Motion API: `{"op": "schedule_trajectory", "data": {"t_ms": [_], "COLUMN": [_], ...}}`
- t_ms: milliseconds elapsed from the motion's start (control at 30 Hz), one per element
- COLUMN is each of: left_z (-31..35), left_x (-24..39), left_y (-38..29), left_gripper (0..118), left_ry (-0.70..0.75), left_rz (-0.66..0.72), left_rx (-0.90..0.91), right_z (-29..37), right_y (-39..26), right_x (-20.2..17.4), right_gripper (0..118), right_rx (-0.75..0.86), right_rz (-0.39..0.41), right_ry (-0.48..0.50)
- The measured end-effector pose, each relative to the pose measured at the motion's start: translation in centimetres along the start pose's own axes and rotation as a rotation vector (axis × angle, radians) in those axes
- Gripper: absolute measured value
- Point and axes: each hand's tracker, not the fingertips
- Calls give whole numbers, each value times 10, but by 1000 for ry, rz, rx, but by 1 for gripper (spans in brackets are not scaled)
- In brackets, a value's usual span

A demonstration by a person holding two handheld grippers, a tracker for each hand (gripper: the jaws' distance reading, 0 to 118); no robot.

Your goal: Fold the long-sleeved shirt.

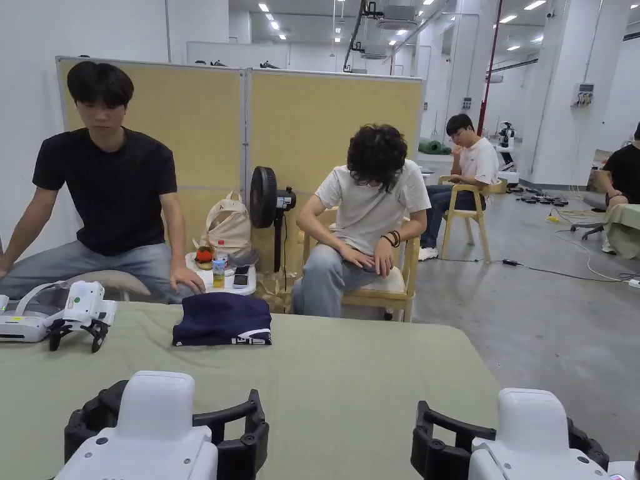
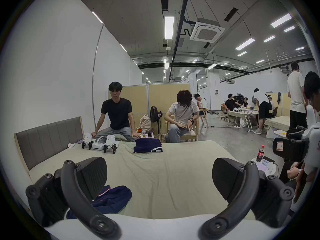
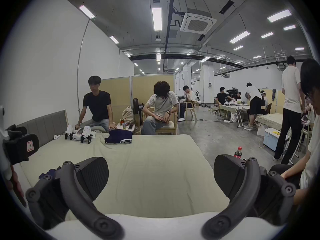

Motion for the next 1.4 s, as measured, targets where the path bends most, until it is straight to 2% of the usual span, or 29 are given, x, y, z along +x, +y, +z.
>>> {"op": "schedule_trajectory", "data": {"t_ms": [167,367,700,1400], "left_z": [0,-2,-5,-2], "left_x": [1,-1,-3,-6], "left_y": [-2,-2,-1,-2], "left_gripper": [118,118,118,117], "left_ry": [-16,-13,4,-9], "left_rz": [13,35,45,49], "left_rx": [0,-15,-30,-11], "right_z": [4,3,4,2], "right_y": [0,0,1,0], "right_x": [2,-2,-7,-2], "right_gripper": [118,118,118,118], "right_rx": [1,7,5,-15], "right_rz": [-4,44,61,12], "right_ry": [20,27,26,29]}}
